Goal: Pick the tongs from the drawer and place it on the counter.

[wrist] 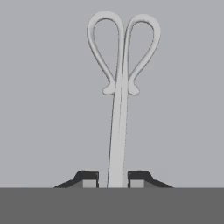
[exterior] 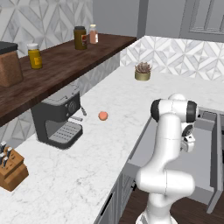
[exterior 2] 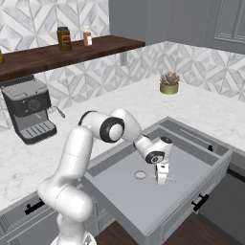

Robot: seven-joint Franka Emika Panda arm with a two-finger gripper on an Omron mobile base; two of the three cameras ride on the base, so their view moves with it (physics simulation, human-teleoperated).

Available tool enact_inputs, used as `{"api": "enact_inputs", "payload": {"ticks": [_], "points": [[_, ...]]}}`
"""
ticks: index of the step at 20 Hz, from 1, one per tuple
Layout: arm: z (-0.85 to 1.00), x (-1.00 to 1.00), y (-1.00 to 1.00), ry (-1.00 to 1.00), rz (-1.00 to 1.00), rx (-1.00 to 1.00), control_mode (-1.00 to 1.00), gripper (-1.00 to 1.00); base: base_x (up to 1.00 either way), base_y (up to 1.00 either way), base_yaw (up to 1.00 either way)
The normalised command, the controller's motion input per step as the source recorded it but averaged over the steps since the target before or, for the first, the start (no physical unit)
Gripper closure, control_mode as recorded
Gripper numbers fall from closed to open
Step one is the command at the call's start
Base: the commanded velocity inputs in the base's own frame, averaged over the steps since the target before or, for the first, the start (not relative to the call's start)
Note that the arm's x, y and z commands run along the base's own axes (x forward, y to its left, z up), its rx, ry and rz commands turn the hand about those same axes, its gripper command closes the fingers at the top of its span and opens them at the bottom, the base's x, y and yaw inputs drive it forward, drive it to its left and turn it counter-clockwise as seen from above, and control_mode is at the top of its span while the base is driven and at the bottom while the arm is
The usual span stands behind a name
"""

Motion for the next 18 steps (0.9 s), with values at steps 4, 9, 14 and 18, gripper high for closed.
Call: {"api": "enact_inputs", "payload": {"ticks": [4, 9, 14, 18], "points": [[1.00, -0.15, 0.00, -0.27, -0.01, 0.05, -1.00, 1.00, 0.00, 0.00, 0.00], [1.00, 0.00, 0.30, -0.25, 0.00, 0.01, -1.00, 1.00, 0.00, 0.00, 0.00], [1.00, 0.00, 0.73, -0.28, 0.00, -0.01, -1.00, 1.00, 0.00, 0.00, 0.00], [1.00, 0.00, 0.86, -0.26, 0.00, -0.02, -1.00, 1.00, 0.00, 0.00, 0.00]]}}
